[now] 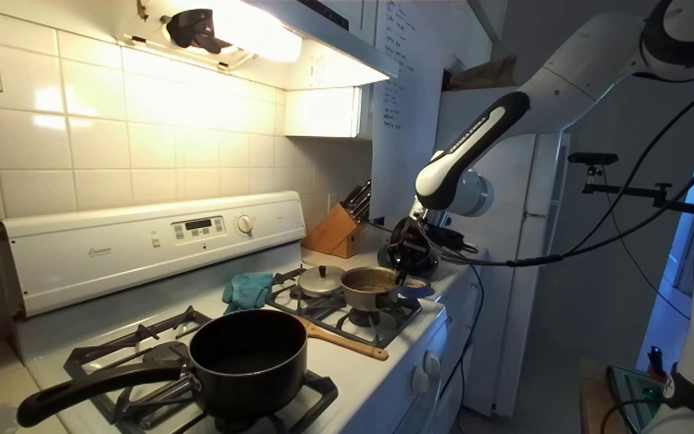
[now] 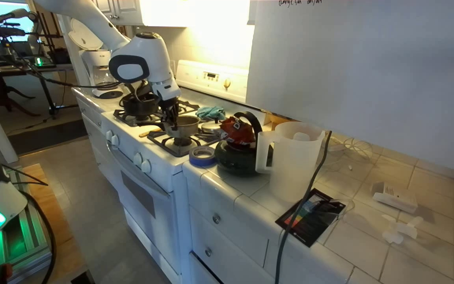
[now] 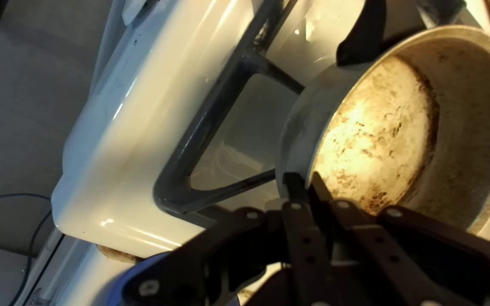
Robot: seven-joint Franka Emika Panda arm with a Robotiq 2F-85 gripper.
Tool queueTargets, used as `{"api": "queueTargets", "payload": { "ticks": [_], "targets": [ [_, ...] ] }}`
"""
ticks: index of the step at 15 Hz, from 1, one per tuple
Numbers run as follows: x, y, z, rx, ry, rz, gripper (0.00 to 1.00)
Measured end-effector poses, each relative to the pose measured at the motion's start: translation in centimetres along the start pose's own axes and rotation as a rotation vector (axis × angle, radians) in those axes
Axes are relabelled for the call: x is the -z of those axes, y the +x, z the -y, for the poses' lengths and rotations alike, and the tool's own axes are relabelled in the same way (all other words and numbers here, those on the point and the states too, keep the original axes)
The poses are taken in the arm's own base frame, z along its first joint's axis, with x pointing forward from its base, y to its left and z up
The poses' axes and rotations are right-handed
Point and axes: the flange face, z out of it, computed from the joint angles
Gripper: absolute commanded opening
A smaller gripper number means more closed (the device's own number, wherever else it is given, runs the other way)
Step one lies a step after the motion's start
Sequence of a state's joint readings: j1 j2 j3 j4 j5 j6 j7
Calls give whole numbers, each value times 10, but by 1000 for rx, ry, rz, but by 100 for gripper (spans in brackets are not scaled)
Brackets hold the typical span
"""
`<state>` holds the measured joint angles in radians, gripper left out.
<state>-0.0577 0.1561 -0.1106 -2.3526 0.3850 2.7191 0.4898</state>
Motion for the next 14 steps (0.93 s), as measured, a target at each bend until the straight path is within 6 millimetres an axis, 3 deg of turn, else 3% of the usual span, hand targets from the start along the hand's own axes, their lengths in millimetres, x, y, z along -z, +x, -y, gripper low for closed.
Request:
{"api": "queueTargets", "payload": {
  "ticks": [6,7,8,14],
  "targets": [
    [-10,1,2,-20,10,-39,2],
    [-10,1,2,-24,11,-41,32],
    [-11,1,2,-28,12,-41,33],
    [-8,3,5,-41,20,-45,74]
  ]
}}
